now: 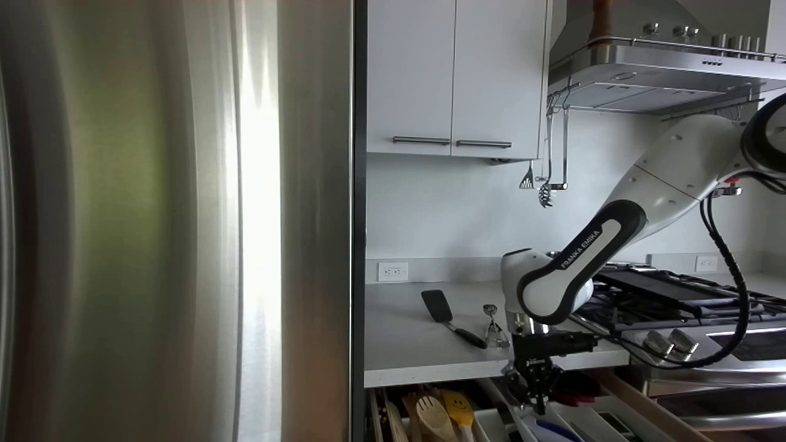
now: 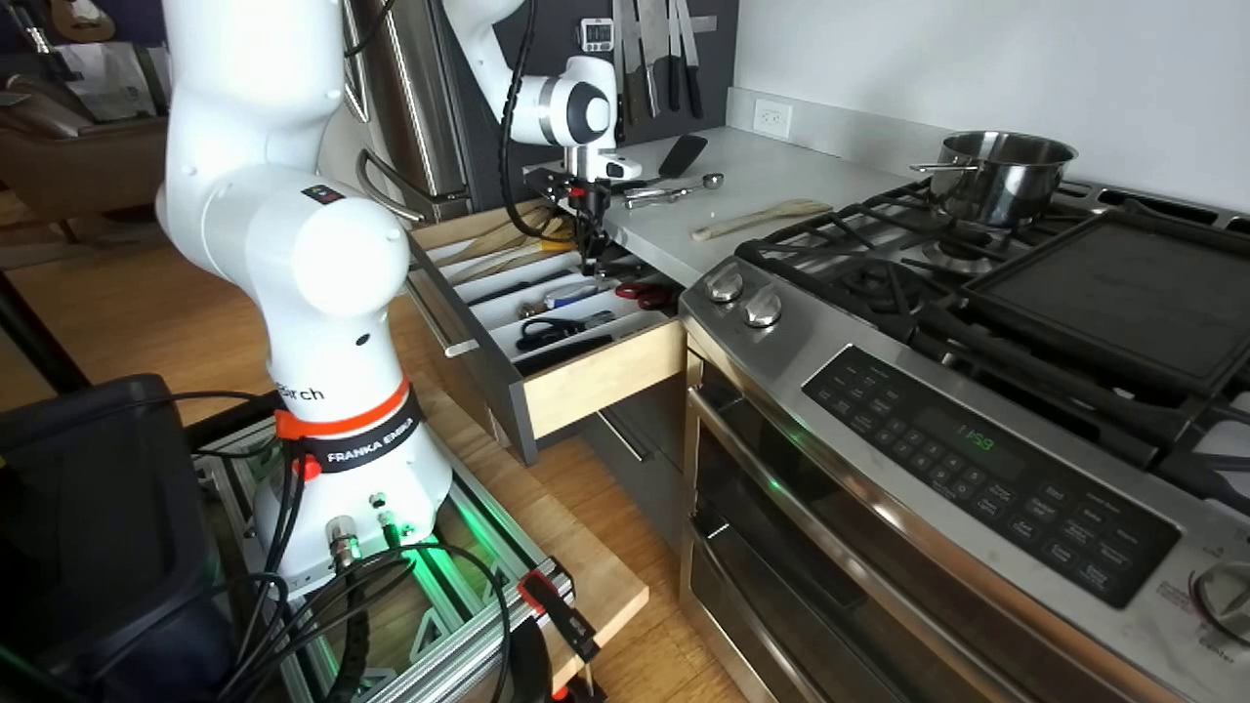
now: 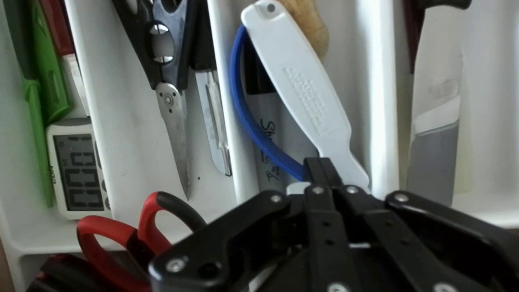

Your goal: Pick up the ice cream scoop on the right and place it in the top third to right compartment of the drawer

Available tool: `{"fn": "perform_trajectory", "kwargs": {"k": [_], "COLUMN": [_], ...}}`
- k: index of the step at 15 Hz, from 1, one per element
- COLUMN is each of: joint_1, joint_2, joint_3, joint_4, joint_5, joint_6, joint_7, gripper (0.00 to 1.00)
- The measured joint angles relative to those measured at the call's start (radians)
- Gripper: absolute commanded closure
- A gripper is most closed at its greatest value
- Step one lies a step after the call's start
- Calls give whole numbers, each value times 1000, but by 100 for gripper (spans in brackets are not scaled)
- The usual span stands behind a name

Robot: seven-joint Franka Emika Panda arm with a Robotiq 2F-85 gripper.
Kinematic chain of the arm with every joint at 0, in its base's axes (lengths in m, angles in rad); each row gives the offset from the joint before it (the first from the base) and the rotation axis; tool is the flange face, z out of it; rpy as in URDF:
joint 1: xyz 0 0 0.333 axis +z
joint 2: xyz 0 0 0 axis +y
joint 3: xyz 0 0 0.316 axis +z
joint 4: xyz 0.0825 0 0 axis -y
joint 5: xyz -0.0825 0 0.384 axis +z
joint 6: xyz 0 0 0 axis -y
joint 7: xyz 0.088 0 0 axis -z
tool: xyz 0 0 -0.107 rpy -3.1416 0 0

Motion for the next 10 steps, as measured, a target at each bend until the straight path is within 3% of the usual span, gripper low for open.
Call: {"fn": "perform_trajectory", "kwargs": {"k": [10], "joint_1": [25], "joint_2": [32], "joint_3": [-31], "joint_4": [27], "joint_5": [-82], "joint_6": [25], "joint_7": [122], "gripper": [100]}}
